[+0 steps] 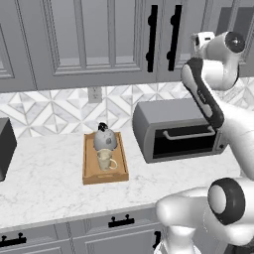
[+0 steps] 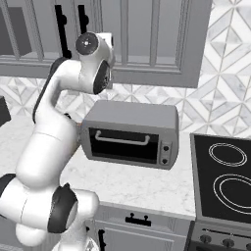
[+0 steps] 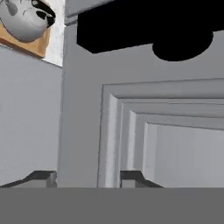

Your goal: Pick the kettle from the counter and place it on the tray. Then pick the mug from the cabinet and place it on the tray. Then close the cabinet doors.

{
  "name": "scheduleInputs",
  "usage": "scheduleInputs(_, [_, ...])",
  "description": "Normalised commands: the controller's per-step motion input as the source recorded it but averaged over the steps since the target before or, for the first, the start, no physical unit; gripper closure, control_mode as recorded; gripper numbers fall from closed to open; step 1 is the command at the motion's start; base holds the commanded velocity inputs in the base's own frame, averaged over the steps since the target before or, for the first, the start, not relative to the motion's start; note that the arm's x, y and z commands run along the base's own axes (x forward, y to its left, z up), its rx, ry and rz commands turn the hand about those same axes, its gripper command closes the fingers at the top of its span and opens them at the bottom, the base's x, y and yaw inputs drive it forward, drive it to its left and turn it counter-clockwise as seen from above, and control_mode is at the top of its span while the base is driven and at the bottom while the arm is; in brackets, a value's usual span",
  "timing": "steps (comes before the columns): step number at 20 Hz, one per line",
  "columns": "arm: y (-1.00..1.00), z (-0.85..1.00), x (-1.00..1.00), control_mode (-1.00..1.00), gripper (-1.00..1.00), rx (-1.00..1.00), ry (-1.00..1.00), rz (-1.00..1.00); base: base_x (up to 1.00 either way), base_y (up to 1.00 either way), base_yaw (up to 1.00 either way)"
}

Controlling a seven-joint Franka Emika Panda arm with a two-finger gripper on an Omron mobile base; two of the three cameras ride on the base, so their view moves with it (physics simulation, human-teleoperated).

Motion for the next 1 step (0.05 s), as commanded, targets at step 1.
scheduleInputs(1, [-0.01,0.00,0.00,-1.00,-1.00,0.00,0.01,-0.15,0.00,0.00,0.00])
